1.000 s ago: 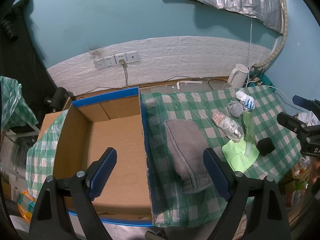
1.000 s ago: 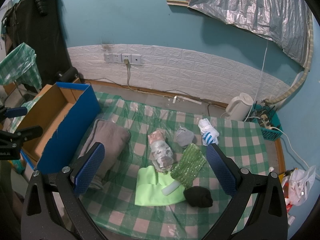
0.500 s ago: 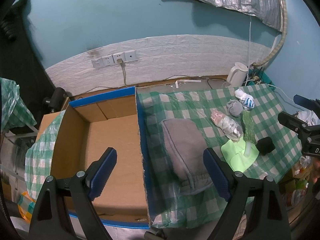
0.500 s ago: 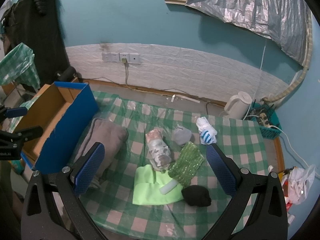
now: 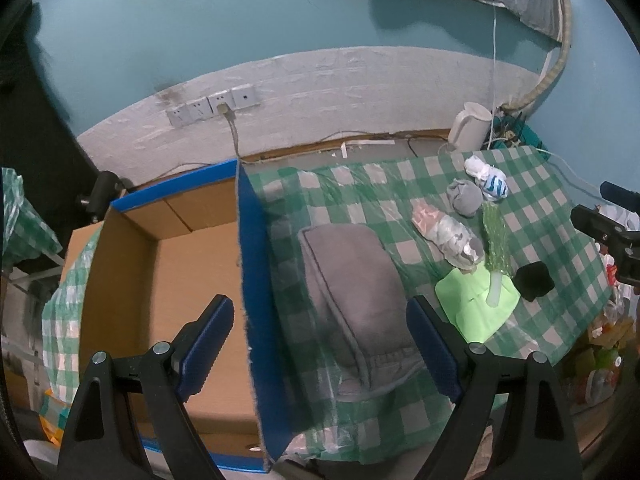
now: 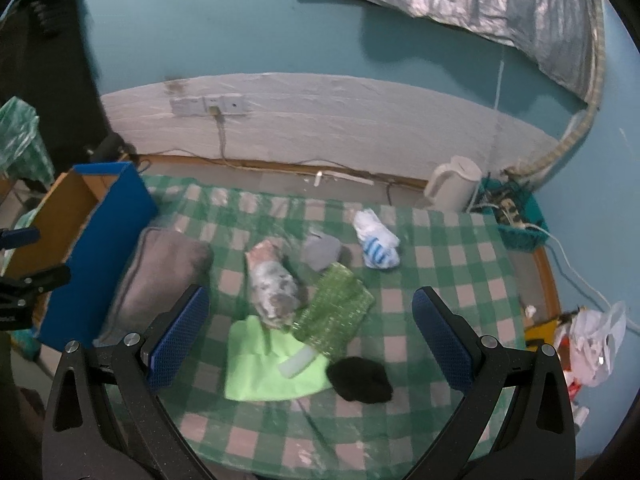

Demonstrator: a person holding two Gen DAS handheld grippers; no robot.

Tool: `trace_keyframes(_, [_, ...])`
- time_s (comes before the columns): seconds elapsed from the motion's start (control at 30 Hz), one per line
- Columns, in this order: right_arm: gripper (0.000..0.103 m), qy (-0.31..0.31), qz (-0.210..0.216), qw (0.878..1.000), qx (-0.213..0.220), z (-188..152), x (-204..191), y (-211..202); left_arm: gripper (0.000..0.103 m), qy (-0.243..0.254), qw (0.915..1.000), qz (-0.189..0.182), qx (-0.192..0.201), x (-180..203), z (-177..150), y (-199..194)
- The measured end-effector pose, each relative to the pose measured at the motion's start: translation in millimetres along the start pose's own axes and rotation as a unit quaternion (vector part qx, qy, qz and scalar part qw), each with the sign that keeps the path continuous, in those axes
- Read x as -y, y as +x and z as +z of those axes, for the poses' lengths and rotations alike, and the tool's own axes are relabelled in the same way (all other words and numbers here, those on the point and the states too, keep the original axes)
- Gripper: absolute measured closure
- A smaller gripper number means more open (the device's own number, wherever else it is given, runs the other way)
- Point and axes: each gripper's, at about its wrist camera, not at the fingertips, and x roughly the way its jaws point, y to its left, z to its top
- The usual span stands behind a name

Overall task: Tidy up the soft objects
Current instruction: 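Grasp the grey fleece cloth with the left tool while the right tool grasps the black sock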

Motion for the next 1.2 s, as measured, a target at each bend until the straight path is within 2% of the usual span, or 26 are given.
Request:
trace_keyframes(0.27, [0.002, 0.024, -0.01, 0.999, -0.04, -14.6, 21.1, 25.4, 0.014, -0.006, 0.999, -0.015, -0.041, 9.3, 4.7, 26.2])
trace_keyframes(0.87, [0.002, 0.061, -0.025, 0.991, -0.118, -49.7, 53.8, 83.2, 0.014, -0.011, 0.9953, 0.001, -0.096, 35.3, 0.3, 80.9])
trace_keyframes(1.2, [0.002, 0.047, -0.037, 0.987, -0.148, -68.2, 55.9, 104.2, 0.014, -0.021, 0.9909, 0.005, -0.133, 46.7, -7.2, 108.7])
